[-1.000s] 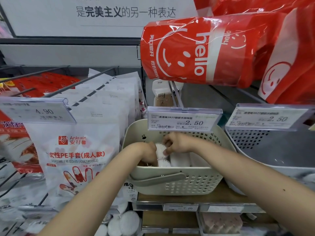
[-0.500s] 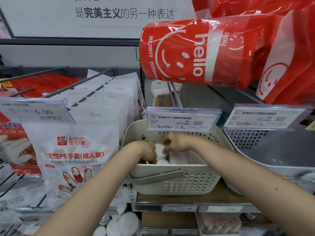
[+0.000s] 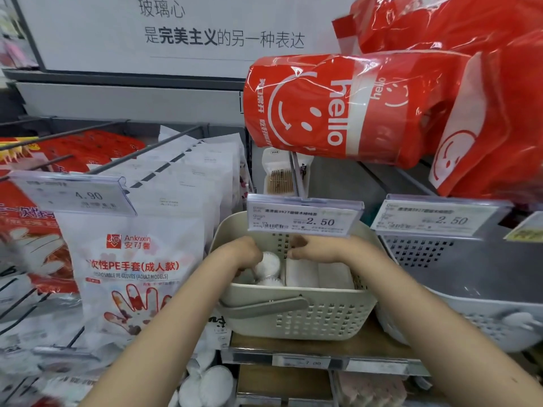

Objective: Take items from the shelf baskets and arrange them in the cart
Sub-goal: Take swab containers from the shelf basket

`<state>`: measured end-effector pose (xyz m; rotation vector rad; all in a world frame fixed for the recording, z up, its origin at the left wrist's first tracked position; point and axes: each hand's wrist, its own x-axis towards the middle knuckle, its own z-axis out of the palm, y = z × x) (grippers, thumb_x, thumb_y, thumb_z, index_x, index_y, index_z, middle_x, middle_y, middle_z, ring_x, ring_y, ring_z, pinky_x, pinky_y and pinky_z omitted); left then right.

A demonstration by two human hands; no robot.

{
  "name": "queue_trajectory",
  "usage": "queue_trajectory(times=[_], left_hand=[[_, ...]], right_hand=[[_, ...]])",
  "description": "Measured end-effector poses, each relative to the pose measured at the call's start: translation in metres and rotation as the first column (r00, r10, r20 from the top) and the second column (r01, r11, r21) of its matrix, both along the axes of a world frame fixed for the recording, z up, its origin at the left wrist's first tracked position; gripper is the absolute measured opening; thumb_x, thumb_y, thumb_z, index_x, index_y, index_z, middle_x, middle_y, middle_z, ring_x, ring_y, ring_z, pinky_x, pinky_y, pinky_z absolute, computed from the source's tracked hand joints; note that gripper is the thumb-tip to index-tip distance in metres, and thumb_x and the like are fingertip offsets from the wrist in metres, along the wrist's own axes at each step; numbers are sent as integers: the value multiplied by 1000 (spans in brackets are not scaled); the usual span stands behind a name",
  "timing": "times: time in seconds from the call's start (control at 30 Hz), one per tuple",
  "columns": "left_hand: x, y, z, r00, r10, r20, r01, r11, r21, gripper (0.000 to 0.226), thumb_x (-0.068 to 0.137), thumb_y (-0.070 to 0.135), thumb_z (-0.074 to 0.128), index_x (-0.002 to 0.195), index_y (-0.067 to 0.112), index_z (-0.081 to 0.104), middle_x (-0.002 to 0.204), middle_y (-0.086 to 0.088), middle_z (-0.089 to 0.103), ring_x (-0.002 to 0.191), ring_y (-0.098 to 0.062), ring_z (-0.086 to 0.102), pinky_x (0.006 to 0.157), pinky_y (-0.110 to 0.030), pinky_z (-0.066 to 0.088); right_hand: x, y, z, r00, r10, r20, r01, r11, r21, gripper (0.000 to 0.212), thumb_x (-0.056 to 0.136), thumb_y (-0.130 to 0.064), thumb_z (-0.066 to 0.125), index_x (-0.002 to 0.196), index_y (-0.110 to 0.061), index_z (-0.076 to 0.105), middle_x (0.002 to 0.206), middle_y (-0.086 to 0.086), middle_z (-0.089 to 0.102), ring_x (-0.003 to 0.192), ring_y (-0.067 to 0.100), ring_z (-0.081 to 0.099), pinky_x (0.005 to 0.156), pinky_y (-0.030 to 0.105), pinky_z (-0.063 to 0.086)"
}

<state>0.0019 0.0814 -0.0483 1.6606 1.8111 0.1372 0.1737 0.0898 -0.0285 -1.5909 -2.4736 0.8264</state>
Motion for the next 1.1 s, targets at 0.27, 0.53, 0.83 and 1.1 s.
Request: queue_trajectory(times=[0.27,0.53,0.83,1.1], left_hand=[[7,-24,17,959,-142,244,30,911,411,21,95,12,52,99,32,57,101,15,58,97,-3,54,78,-10,38],[20,-140,31,954,-126,-273,284,670,686,38,94,24,49,131,16,54,127,2,58,115,-14,53,94,-30,45],[-10,-304,-54,870,493,17,-435,750,498,40,97,47,32,136,48,27,126,36,27,124,14,24,94,1,18],[-27,-456,-122,369,917,153,-920,338,199,34,95,36,50,129,36,48,128,22,53,115,3,49,94,-18,40]], right_hand=[[39,-61,8,996,-6,-86,31,956,293,37,94,-40,53,129,-27,54,131,-7,56,119,12,51,101,32,42],[48,-119,-14,960,204,-192,-6,703,711,30,93,-25,51,120,-16,61,121,-3,60,116,10,47,106,27,30],[-17,-169,-73,727,628,-276,-352,687,636,23,89,-17,53,107,-14,66,110,1,66,104,15,57,91,29,43],[-102,-226,-147,556,822,-124,-822,565,63,31,99,-37,43,130,-36,45,129,-23,45,123,-3,39,101,14,29]])
